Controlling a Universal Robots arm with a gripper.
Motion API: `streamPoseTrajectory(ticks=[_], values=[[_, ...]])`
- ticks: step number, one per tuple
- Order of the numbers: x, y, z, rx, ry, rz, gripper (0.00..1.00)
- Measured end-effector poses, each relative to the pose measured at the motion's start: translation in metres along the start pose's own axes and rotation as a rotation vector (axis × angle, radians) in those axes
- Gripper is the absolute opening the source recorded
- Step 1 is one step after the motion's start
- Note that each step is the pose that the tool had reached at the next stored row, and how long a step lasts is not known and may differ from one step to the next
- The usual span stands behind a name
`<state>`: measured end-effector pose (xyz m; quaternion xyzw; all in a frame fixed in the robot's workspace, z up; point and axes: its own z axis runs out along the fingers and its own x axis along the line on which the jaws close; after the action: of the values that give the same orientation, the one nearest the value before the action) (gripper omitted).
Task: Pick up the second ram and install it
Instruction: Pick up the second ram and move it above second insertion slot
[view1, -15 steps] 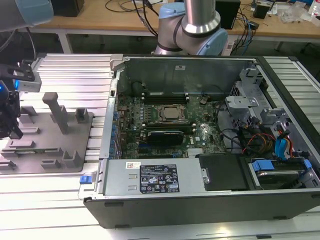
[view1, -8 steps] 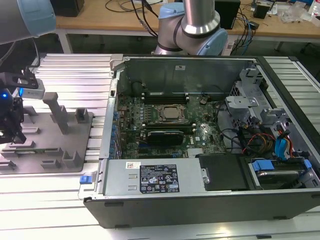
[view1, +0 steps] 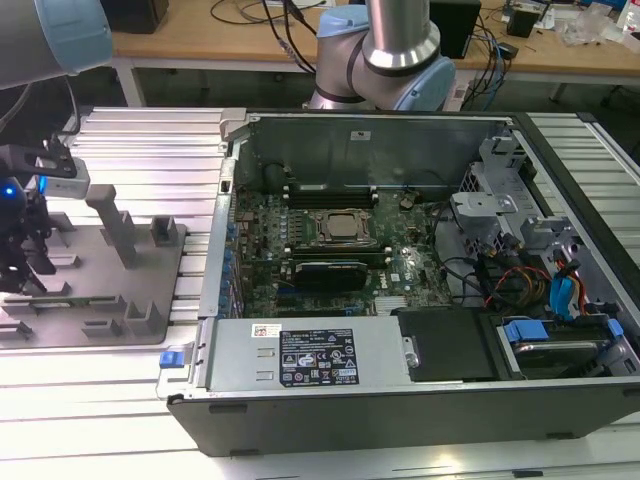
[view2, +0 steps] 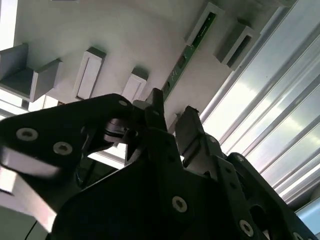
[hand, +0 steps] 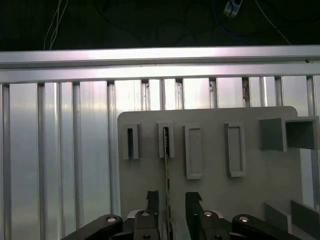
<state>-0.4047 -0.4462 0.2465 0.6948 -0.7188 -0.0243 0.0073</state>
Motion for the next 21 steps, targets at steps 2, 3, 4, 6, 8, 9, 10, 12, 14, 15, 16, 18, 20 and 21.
streamPoseTrajectory(ticks=[2, 3, 4, 6, 8, 9, 10, 12, 14, 15, 16, 18, 20, 21], values=[[0.0, 0.0, 0.0001, 0.0, 0.0001, 0.0, 0.4], [0.0, 0.0, 0.0001, 0.0, 0.0, 0.0, 0.47], [0.0, -0.0001, 0.0007, 0.0003, -0.0002, 0.0, 0.47], [0.0001, -0.0002, 0.0043, 0.0001, -0.0002, 0.0, 0.47], [0.0002, -0.0004, 0.0093, 0.0001, -0.0003, 0.0, 0.47], [0.0004, -0.0007, 0.0146, 0.0001, -0.0003, -0.001, 0.47], [0.0004, -0.0009, 0.0179, 0.0, -0.0002, -0.003, 0.47], [0.0007, -0.0008, 0.0266, -0.0001, 0.0, -0.007, 0.47], [0.0009, 0.0018, 0.0312, -0.0001, 0.0, -0.008, 0.47], [0.001, 0.0043, 0.0344, -0.0001, 0.0, -0.008, 0.47], [0.0012, 0.0053, 0.0383, 0.0, 0.0, -0.008, 0.47], [0.0013, 0.0056, 0.0419, -0.0003, 0.0002, -0.008, 0.47], [0.0012, 0.0056, 0.0421, -0.0001, 0.0001, -0.008, 0.47], [0.0012, 0.0056, 0.0422, -0.0002, 0.0002, -0.008, 0.45]])
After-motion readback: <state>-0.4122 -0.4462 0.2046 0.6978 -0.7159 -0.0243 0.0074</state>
